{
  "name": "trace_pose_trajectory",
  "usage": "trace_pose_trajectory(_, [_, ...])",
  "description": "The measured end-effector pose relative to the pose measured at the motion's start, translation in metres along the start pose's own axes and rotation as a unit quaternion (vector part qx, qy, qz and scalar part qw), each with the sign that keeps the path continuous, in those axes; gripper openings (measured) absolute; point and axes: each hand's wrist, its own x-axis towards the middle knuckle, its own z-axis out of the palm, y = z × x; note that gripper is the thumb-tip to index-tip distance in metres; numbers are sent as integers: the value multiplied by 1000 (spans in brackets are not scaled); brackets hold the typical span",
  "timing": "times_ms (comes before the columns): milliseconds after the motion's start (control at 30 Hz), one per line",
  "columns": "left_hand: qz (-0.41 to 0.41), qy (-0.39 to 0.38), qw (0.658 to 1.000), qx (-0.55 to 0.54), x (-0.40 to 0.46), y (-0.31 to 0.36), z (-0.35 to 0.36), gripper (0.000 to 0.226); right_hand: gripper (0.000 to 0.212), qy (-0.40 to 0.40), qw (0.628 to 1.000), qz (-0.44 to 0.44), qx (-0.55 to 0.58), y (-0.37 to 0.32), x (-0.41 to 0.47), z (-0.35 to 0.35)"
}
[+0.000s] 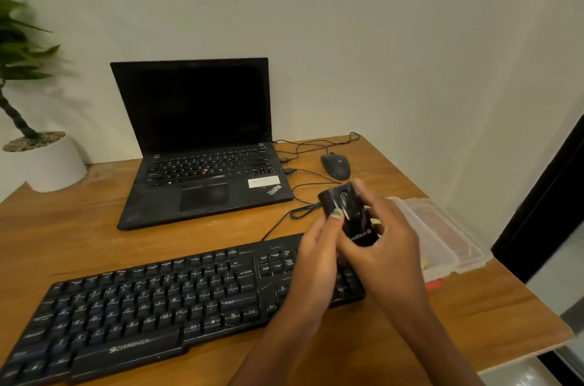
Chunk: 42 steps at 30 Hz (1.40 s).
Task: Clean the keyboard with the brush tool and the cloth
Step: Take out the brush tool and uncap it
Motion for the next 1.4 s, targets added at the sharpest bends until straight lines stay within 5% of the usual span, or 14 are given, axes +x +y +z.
trace_pose_trajectory(167, [-5,49,999,-11,9,7,-47,35,61,-14,998,-9,65,-17,1,50])
trace_pose_trajectory(300, [-5,112,993,-34,21,11,-85,90,61,-73,986,15,150,-19,11,93])
trace_pose_trajectory(433, [25,127,991,-44,37,12,-112,28,53,-119,963,54,236,-16,26,125])
trace_pose_trajectory(567, [30,145,988,-39,49,2,-131,69,50,-165,941,69,288,-15,39,139])
trace_pose_trajectory(767, [40,121,989,-73,46,-1,-137,43,49,-186,917,107,336,-10,35,143])
trace_pose_trajectory(1033, [51,171,981,-72,40,-3,-130,91,56,-187,909,117,353,-10,26,145])
trace_pose_trajectory(1167, [57,166,982,-68,40,-3,-129,75,59,-188,908,127,353,-8,27,144])
trace_pose_trajectory(1267, [65,163,983,-56,39,-6,-128,90,72,-179,904,143,361,-6,28,143])
trace_pose_trajectory(1400, [75,155,984,-38,39,-9,-126,101,60,-181,896,143,379,-6,26,143])
